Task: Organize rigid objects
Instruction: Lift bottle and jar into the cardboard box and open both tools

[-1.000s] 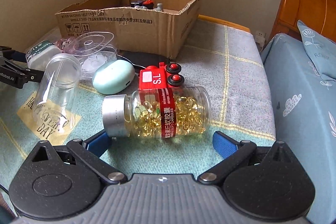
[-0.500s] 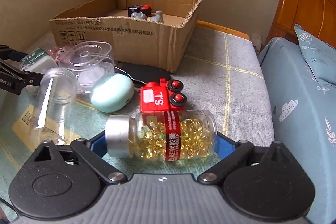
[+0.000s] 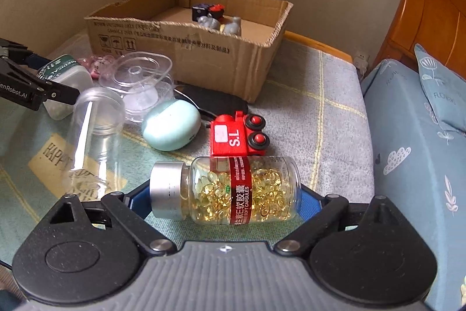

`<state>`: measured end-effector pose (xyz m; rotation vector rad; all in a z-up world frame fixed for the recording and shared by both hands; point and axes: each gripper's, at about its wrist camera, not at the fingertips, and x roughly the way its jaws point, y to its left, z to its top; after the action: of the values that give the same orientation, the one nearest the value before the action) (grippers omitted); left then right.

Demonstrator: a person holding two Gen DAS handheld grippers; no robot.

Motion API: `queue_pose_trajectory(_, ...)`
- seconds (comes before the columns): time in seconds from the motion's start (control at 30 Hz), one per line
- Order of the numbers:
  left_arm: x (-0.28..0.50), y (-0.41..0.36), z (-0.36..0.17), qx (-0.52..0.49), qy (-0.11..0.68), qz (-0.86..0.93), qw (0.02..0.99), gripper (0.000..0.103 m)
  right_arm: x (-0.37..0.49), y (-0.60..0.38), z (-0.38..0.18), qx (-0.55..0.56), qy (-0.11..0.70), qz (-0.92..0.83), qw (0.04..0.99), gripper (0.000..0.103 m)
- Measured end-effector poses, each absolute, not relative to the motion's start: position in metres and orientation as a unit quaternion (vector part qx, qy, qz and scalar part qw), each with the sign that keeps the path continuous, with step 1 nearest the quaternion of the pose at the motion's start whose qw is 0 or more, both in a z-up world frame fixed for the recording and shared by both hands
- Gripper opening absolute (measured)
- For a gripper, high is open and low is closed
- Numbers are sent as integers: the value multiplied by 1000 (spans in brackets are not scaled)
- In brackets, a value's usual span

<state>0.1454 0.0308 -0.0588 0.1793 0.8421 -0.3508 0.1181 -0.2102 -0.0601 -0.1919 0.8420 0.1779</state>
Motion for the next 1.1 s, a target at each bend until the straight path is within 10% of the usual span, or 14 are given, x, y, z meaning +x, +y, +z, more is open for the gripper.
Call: queue_pose_trajectory(1.1, 282, -16, 35, 123, 340, -169, 917, 83, 167, -207, 42, -111, 333, 154, 924, 97)
